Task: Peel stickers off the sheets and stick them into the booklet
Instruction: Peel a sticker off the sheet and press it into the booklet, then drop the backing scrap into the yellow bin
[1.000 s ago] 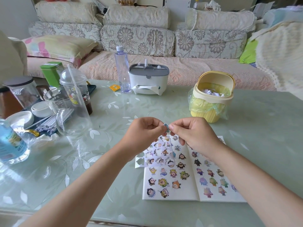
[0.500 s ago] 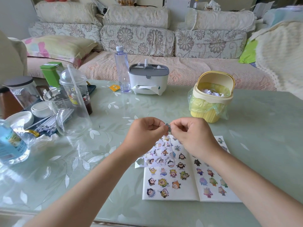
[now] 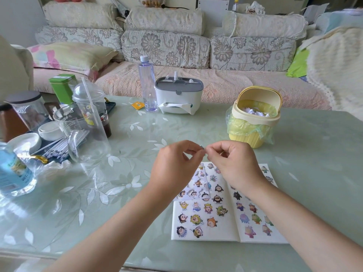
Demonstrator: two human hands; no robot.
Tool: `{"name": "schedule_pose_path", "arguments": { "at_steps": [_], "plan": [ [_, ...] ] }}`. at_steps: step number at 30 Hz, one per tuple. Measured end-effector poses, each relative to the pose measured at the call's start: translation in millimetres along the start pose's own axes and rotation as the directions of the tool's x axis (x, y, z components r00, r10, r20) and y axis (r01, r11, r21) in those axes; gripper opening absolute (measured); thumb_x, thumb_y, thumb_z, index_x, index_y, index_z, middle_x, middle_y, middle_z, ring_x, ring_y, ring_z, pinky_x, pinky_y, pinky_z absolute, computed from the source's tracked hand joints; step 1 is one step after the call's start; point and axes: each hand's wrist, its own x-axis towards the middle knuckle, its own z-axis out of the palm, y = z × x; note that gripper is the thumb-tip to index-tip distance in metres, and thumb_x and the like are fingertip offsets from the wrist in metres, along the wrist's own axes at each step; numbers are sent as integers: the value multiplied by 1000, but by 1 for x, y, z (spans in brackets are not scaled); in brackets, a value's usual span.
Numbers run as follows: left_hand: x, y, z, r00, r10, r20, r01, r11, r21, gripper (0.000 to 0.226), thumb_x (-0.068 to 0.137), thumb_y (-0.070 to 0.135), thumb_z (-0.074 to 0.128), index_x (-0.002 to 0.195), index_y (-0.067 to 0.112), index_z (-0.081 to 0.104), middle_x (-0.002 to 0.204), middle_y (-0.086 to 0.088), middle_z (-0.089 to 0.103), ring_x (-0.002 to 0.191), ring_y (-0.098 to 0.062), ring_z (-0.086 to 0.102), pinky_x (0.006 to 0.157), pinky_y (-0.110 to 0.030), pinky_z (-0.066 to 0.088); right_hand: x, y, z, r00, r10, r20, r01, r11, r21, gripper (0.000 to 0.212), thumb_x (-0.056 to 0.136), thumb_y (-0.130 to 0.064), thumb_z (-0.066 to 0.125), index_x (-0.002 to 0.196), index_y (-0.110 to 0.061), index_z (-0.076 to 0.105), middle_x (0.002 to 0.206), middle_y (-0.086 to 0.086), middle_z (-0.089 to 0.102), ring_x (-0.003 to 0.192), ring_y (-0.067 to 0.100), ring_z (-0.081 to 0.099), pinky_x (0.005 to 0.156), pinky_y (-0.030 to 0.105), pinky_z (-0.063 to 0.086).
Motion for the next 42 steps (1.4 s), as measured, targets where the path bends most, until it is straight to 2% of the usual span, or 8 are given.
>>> {"name": "schedule_pose_path", "arguments": {
  "at_steps": [5,11,16,21,25,29,35,42],
  "plan": [
    [2,-2,2,993,-108,38,111,990,-90,7,87,34,72,84,30,77,61,16,67,50,1,57,50,-12,43,-2,3,0,997,-80,2,80,990,-119,11,90,-20,72,81,-23,78,57,-28,62,47,7,53,53,15,44],
    [2,-3,4,994,-94,63,100,990,-96,10,89,27,68,81,23,71,62,11,65,46,-1,50,47,-12,39,-2,5,2,987,-158,12,158,973,-171,12,88,-19,72,80,-25,77,66,-24,64,50,8,53,55,10,38],
    [4,-2,5,991,-80,106,97,983,-158,13,92,24,64,80,23,68,63,-1,63,50,-9,46,50,-23,42,0,3,2,999,13,34,-13,1000,-7,13,92,-18,68,83,-21,77,58,-21,63,48,1,52,51,9,38],
    [5,0,9,978,-112,178,157,952,-264,14,94,23,61,80,22,65,64,3,58,60,-16,49,58,-49,52,2,3,0,968,205,145,-235,944,232,15,93,-26,67,82,-21,75,82,7,73,54,16,56,43,21,38],
    [7,4,10,972,-107,208,173,927,-333,13,96,22,59,85,18,64,77,-10,63,73,-20,59,64,-41,57,3,3,-5,959,241,150,-277,907,318,9,91,-24,72,84,-21,78,86,4,75,54,15,54,40,23,36],
    [11,9,14,958,-101,267,206,892,-403,14,99,21,57,92,12,65,88,1,69,82,-15,64,65,-31,58,5,3,-11,952,270,146,-306,872,381,10,92,-20,70,86,-16,77,80,0,74,52,15,53,40,22,36],
    [16,21,25,962,-123,242,219,881,-420,21,96,26,64,97,5,68,92,-7,72,77,-8,65,63,-32,58,6,5,-24,990,143,-13,-140,981,138,12,93,-22,69,85,-19,77,50,-17,60,40,2,46,42,13,37],
    [30,35,36,975,-67,210,136,934,-332,18,98,24,59,91,10,65,84,-2,70,70,-11,62,59,-35,56,13,10,-36,969,240,-52,-214,929,301,12,92,-26,70,83,-21,76,70,-8,68,52,15,53,43,26,38]
  ]
}}
